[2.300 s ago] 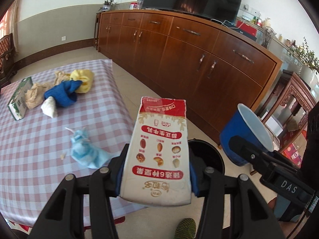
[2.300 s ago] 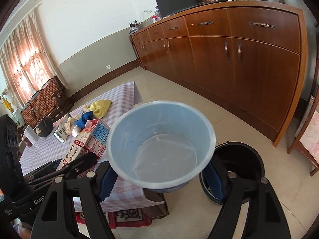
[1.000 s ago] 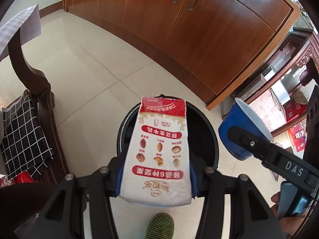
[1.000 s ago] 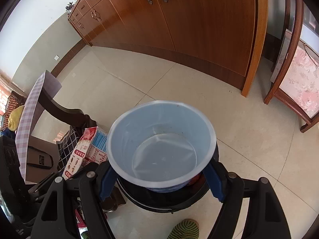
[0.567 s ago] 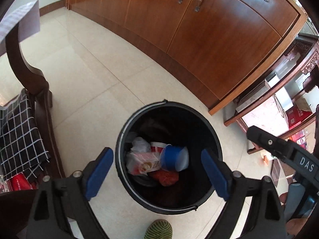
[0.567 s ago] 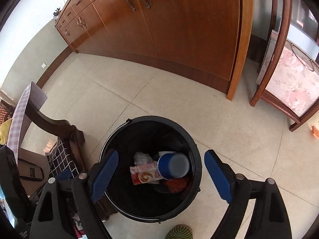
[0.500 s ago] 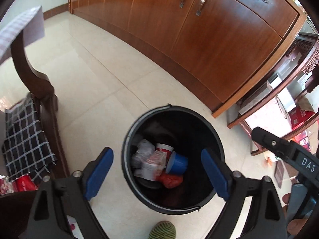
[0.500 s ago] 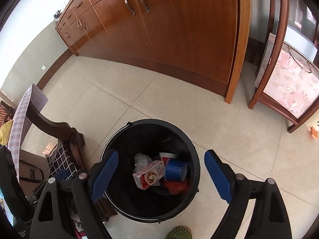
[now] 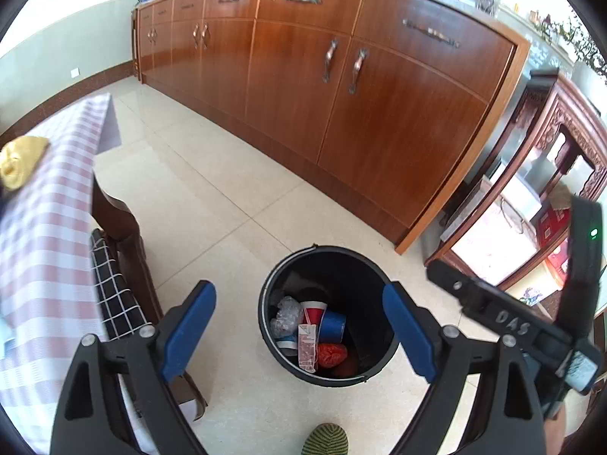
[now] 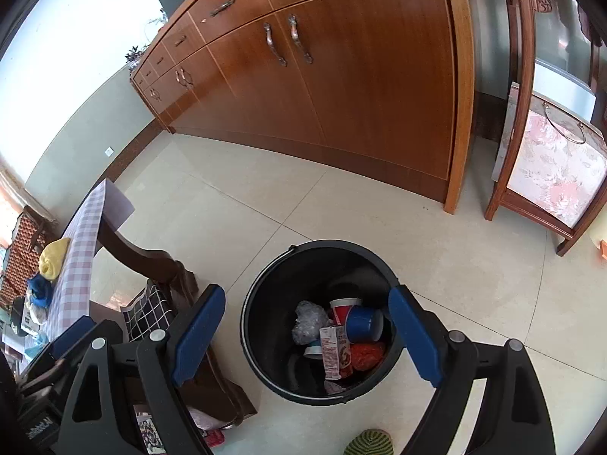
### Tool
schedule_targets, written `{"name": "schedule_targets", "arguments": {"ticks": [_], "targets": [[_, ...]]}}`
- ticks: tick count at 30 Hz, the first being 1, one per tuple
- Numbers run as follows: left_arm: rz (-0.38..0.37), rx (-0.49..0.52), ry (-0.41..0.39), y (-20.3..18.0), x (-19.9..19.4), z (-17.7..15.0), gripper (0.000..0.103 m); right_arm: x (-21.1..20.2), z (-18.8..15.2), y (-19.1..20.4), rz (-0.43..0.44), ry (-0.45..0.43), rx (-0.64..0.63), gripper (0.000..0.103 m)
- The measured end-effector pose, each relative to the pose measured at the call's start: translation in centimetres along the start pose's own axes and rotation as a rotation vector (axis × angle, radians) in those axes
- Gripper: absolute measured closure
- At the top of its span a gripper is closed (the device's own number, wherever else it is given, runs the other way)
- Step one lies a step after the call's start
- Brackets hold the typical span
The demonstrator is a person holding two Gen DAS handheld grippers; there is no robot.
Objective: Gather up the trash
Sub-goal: 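Move both tools back over the table, then reach the left tool to the green carton while the right tool approaches the blue towel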
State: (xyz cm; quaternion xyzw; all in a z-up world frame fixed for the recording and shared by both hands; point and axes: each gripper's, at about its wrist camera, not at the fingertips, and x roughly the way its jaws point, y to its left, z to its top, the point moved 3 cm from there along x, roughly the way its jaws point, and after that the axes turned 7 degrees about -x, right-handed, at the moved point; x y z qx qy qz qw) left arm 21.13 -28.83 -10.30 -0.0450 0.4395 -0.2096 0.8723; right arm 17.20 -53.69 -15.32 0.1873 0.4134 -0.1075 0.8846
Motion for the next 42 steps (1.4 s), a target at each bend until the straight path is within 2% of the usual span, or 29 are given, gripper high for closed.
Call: {"name": "schedule_targets", "arguments": {"ticks": [6, 15, 23, 33, 42], "targets": [[0.049, -0.030, -0.073, 3.4, -4.5, 0.4, 0.012, -1.9, -0.6, 5.3, 0.083, -0.029, -0.086, 0.013], [0.189, -0.141, -0.161, 12.6, -10.7, -0.2, 0.012, -4.1, -1.6, 15.1, 0.218, -0.060, -0.217, 0.013], [0.293, -0.246, -0.219, 20.1, -14.7, -1.2, 0.012, -4.8, -2.6, 23.9, 0.332, -0.052, -0.326, 0.013], [0.389, -0.355, -0.275, 27.8, -18.1, -1.6, 0.012, -4.9, -3.5, 34.5, 0.440, -0.042, -0.445, 0.013], [0.444, -0.417, -0.288, 33.2, -18.6, -0.6, 0.012, -3.2, -3.5, 41.5, 0.489, -0.012, -0.507, 0.013]]}}
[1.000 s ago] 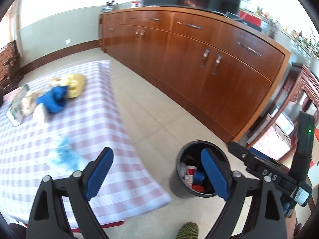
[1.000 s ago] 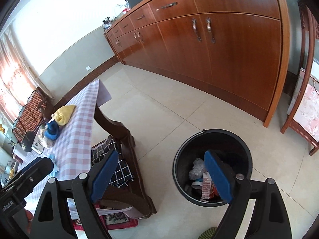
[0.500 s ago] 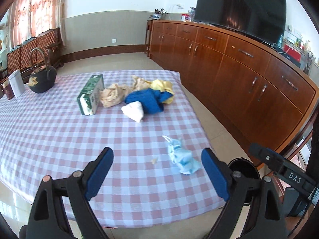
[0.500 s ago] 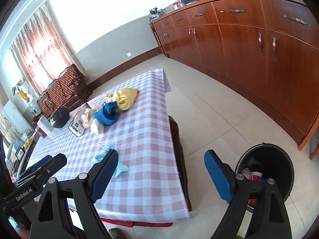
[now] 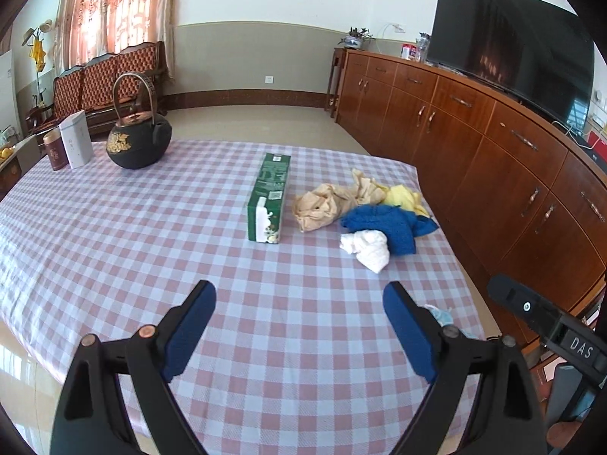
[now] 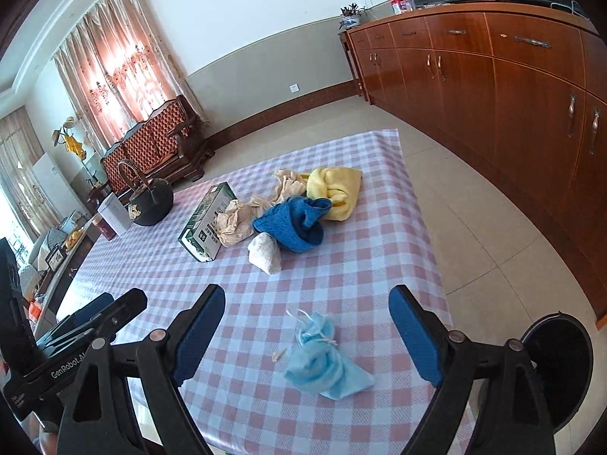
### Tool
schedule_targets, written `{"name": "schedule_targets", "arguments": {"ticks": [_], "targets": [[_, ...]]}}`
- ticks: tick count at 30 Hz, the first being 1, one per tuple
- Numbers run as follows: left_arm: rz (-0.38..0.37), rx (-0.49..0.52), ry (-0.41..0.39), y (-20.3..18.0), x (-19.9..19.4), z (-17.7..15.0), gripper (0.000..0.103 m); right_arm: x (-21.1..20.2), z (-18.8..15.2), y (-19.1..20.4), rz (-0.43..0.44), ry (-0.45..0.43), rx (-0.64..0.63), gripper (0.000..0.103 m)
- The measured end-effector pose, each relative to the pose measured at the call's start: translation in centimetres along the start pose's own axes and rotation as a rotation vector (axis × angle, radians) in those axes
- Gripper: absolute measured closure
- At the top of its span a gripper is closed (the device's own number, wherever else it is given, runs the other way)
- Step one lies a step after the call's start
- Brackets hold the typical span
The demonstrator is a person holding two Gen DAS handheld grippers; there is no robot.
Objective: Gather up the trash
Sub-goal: 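Reach the left tool to the green carton while the right tool approaches the blue towel, then grasp the green carton with the left tool while the right tool grasps the blue towel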
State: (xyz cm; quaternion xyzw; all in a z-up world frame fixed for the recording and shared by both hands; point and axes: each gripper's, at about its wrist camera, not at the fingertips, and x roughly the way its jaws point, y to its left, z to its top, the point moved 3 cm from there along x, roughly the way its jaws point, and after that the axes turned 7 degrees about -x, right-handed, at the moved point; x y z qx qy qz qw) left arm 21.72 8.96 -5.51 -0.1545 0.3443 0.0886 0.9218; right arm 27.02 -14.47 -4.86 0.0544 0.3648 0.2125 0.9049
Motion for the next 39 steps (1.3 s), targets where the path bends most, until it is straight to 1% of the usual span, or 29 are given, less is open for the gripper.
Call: {"name": "schedule_targets", "arguments": {"ticks": [6, 9, 16, 25, 29, 31, 32, 33, 34, 35, 37, 38, 39], "targets": [[0.023, -0.004, 0.000, 1.3, 2.6, 2.0, 0.012, 3.9, 1.9, 1.3, 0.013, 0.030, -0.014, 0.013], [0.016, -0.006, 0.007, 1.7, 3.8, 2.8, 0.012, 6.0, 3.0, 1.6, 0.018, 0.049, -0.016, 0.013], [0.038, -0.001, 0.013, 2.1, 6.8, 4.1, 0.012, 10.7, 4.5, 1.2, -0.010, 0.089, -0.007, 0.013], [0.052, 0.001, 0.030, 2.2, 10.7, 5.3, 0.012, 13.6, 6.2, 0.8, -0.020, 0.098, 0.001, 0.013], [0.063, -0.007, 0.039, 2.5, 11.9, 5.7, 0.012, 14.6, 6.2, 1.1, -0.036, 0.109, -0.015, 0.014], [0.063, -0.014, 0.049, 2.7, 12.5, 5.8, 0.012, 15.0, 6.2, 1.2, -0.033, 0.115, -0.015, 0.015], [0.060, -0.017, 0.053, 2.7, 12.8, 5.9, 0.012, 15.2, 6.1, 1.2, -0.032, 0.119, -0.016, 0.019], [0.061, -0.018, 0.059, 2.7, 13.1, 5.9, 0.013, 15.4, 6.0, 1.4, -0.033, 0.123, -0.023, 0.028], [0.058, -0.018, 0.065, 2.7, 13.3, 5.9, 0.013, 15.6, 5.9, 1.5, -0.033, 0.130, -0.032, 0.034], [0.056, -0.017, 0.070, 2.7, 13.5, 5.9, 0.013, 15.8, 5.7, 1.6, -0.029, 0.137, -0.036, 0.044], [0.057, -0.015, 0.072, 2.5, 13.7, 6.0, 0.016, 16.2, 5.4, 1.6, -0.021, 0.146, -0.036, 0.047], [0.057, -0.013, 0.074, 2.5, 13.8, 6.0, 0.020, 16.2, 5.3, 1.6, -0.018, 0.141, -0.035, 0.050], [0.057, -0.013, 0.075, 2.5, 13.9, 6.0, 0.025, 16.2, 5.3, 1.6, -0.018, 0.135, -0.037, 0.062]]}}
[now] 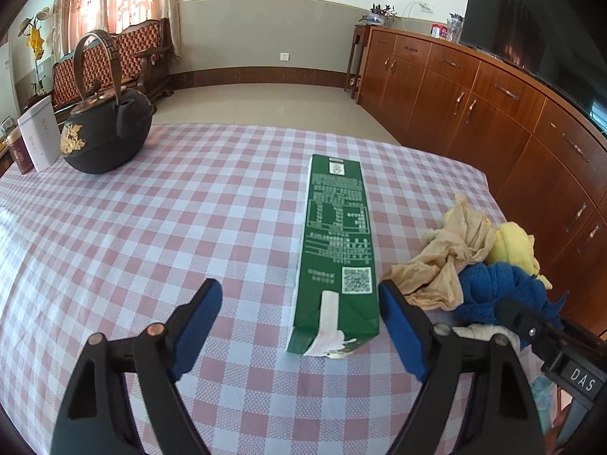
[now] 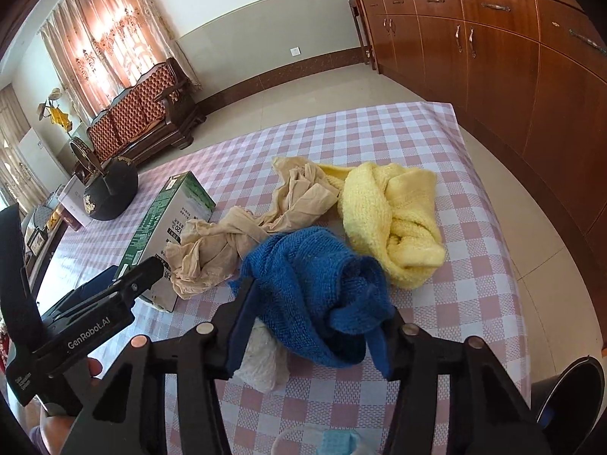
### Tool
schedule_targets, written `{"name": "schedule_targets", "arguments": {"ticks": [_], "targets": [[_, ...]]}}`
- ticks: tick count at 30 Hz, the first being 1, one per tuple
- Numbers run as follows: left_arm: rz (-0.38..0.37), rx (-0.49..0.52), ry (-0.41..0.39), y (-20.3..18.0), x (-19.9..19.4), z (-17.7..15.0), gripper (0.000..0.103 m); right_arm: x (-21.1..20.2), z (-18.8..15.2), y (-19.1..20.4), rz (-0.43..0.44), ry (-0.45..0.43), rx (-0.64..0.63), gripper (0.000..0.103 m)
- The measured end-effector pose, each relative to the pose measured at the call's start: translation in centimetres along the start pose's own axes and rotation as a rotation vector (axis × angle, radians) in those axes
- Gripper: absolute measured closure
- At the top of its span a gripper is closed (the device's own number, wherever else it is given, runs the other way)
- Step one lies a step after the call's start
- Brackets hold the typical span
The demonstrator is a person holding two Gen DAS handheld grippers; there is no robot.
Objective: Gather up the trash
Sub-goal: 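Grasp the green carton with the left tool while the right tool grasps the blue towel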
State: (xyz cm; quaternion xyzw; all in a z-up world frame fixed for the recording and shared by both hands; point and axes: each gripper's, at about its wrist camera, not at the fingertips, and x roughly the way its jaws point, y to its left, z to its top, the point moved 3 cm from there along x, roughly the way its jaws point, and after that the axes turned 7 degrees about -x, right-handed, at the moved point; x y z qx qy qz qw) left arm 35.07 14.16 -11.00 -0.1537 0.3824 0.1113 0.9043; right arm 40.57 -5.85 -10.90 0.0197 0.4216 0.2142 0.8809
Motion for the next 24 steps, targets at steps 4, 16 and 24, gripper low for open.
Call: {"name": "schedule_targets", "arguments": {"ticks": [4, 16, 24], "targets": [[-0.003, -0.006, 0.014, 0.0, 0.3, -0.1, 0.050, -0.3, -0.1, 0.4, 0.014, -0.016, -0.033, 0.080], [-0.018, -0.031, 0.002, 1.4, -3.1, -2.2, 0.063, -3.7, -0.2, 1.1, 0.063, -0.086, -0.026, 0.083], [0.001, -0.041, 0.018, 1.7, -4.9, -4.4, 0.038, -4.9, -2.0, 1.6, 0.075, -0.076, -0.019, 0.083]]}}
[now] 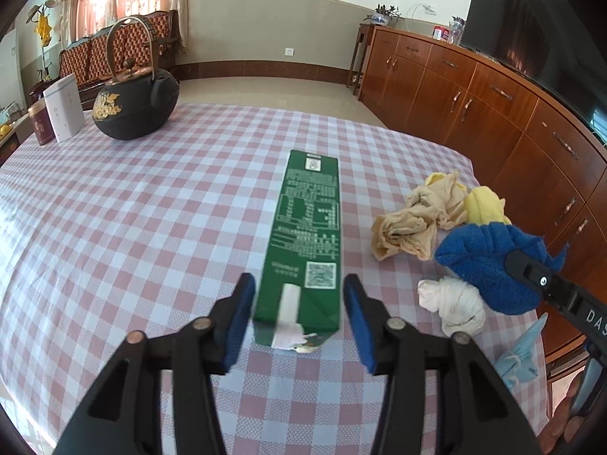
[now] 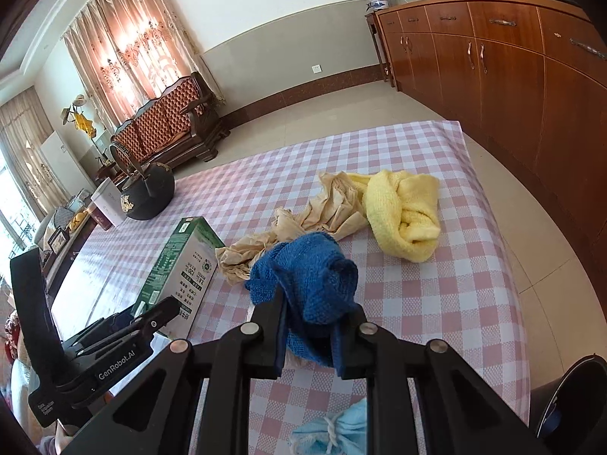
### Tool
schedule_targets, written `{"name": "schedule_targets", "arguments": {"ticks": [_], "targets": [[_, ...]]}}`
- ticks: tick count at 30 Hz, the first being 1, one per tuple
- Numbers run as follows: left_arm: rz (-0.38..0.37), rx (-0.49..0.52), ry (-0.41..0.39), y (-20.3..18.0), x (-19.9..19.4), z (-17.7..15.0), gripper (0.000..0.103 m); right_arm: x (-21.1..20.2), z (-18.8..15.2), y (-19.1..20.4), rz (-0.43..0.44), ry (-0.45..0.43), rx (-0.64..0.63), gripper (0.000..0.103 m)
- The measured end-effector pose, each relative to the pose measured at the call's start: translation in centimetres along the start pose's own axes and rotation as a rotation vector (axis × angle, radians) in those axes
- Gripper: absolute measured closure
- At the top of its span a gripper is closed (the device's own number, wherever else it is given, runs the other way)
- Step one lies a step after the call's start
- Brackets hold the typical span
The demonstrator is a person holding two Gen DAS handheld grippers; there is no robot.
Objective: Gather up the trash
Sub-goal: 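Grasp the green carton with the left tool while the right tool grasps the blue towel, then carry the green carton and blue towel over the black bin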
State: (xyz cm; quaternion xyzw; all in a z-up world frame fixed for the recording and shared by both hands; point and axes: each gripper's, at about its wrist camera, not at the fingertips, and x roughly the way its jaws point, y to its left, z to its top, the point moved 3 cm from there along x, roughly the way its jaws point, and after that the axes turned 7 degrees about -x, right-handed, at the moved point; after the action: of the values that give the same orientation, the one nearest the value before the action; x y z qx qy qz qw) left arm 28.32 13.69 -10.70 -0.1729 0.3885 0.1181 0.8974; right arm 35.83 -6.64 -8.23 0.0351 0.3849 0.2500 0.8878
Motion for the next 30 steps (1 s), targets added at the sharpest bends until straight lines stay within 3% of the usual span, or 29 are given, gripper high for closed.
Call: {"name": "schedule_targets", "arguments": {"ticks": [2, 7, 9, 11, 17, 30], "targets": [[0.016, -0.008, -0.008, 0.0, 0.1, 0.2, 0.027, -0.2, -0.2, 0.1, -0.001, 0.000, 0.001, 0.083], [0.035, 0.017, -0.008, -0.1, 1.4, 1.0, 0.027, -0.8, -0.1, 0.2, 0.002, -0.007, 0.005, 0.083], [0.030, 0.016, 0.003, -0.1, 1.9, 1.1, 0.036, -1.0, -0.1, 0.4, 0.003, -0.009, 0.002, 0.083], [0.034, 0.029, 0.003, -0.2, 2.1, 1.0, 0.062, -1.2, 0.0, 0.5, 0.003, -0.012, -0.002, 0.083], [0.018, 0.026, -0.021, -0.3, 0.8, 0.4, 0.064, -2.3, -0.2, 0.5, 0.009, -0.025, 0.003, 0.083], [-0.115, 0.059, -0.080, -3.1, -7.4, -1.6, 0.064, -9.2, -1.8, 0.4, -0.003, -0.082, -0.007, 0.083]]}}
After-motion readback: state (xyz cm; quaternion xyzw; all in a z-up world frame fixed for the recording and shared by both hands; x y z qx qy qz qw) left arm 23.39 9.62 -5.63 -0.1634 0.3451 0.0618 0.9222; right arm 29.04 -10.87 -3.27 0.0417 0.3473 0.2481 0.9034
